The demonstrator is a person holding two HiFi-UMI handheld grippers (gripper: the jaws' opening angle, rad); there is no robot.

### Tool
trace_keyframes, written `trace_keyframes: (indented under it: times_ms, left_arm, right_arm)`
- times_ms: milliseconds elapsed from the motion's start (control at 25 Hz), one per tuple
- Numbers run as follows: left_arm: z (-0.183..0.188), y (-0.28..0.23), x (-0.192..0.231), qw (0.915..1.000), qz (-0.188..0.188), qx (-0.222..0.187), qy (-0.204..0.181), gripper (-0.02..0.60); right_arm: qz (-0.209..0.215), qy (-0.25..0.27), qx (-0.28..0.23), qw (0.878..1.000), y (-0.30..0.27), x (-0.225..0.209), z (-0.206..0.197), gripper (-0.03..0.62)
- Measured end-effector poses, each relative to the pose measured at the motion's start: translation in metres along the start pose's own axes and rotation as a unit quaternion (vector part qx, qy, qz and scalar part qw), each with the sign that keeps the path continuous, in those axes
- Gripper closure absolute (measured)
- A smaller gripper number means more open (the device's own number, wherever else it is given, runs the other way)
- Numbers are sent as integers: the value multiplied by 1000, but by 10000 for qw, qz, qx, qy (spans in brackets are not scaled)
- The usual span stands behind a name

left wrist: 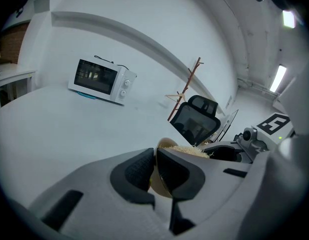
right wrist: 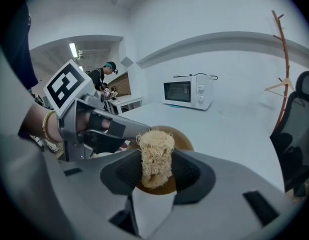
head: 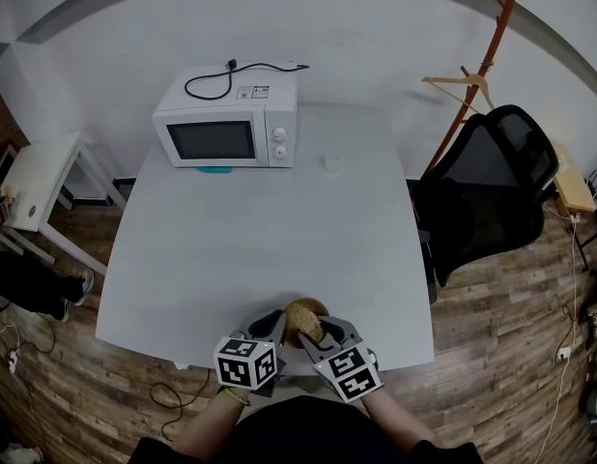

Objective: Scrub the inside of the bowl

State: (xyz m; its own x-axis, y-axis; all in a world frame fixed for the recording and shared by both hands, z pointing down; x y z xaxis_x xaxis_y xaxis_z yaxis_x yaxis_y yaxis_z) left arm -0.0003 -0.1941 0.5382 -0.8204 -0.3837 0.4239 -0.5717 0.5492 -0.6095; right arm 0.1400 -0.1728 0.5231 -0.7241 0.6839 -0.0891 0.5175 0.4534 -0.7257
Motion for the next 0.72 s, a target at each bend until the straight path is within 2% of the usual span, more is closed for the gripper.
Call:
trace_keyframes:
  times_ms: [320, 560, 720]
  left_arm:
    - [6, -2, 4, 9999, 63, -83, 36, 549]
    - [6, 0, 6, 10000, 8, -73, 36, 549]
    - [3, 0, 6, 10000, -33, -49, 30, 549]
  right_arm:
    - [264, 149, 124, 9995, 3, 5, -3, 428]
    - [88, 365, 293, 9989, 7, 2, -4, 428]
    - [-87, 283, 382, 9988, 10, -7, -8, 427]
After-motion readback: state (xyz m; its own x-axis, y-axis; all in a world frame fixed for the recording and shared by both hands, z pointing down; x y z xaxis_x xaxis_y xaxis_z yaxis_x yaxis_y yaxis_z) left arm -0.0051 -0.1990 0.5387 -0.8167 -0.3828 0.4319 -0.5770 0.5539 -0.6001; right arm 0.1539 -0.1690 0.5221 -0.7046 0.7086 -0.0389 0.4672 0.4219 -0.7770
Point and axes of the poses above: the fingertips, and each gripper's own axes: y backward along the fingers, x to its left, z out of its top, the point moved 8 cm from there along y, backward along the fingers, and after that the axes turned 11 degrees about x, right-handed, at the moved point
